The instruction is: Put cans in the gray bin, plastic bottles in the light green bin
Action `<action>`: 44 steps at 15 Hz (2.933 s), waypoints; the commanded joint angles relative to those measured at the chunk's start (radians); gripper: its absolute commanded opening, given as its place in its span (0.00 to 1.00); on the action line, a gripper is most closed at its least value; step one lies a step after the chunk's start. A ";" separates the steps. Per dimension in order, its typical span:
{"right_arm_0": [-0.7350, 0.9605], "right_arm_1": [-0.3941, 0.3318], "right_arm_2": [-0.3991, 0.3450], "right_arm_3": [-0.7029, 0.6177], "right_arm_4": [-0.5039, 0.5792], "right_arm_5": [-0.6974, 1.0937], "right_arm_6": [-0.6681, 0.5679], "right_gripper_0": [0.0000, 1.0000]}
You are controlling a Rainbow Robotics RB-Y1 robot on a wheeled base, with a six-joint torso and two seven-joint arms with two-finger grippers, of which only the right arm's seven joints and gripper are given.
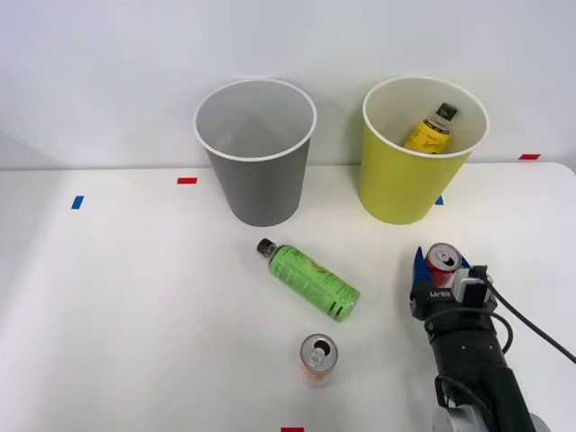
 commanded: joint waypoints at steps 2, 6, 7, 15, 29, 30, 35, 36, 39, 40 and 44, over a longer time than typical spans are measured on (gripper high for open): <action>0.007 -0.001 -0.004 0.000 -0.003 -0.005 -0.006 0.00; 0.033 -0.039 0.005 -0.030 -0.001 -0.027 -0.023 0.00; 0.044 -0.056 0.015 -0.047 -0.003 -0.027 -0.029 0.00; 0.101 -0.251 0.122 -0.244 -0.003 -0.021 -0.227 0.00; -0.089 -0.392 0.145 -0.711 -0.240 0.400 -0.317 0.00; -0.119 -0.406 0.148 -0.711 -0.259 0.401 -0.316 0.00; -0.335 -0.410 0.154 -0.714 -0.311 0.633 -0.334 0.00; -0.390 -0.393 0.156 -0.703 -0.314 0.680 -0.351 0.00; -0.537 -0.377 0.225 -0.553 -0.263 0.587 -0.438 0.00; -0.583 -0.364 0.251 -0.478 -0.213 0.518 -0.481 0.00; -0.712 -0.318 0.329 -0.303 -0.064 0.446 -0.584 0.00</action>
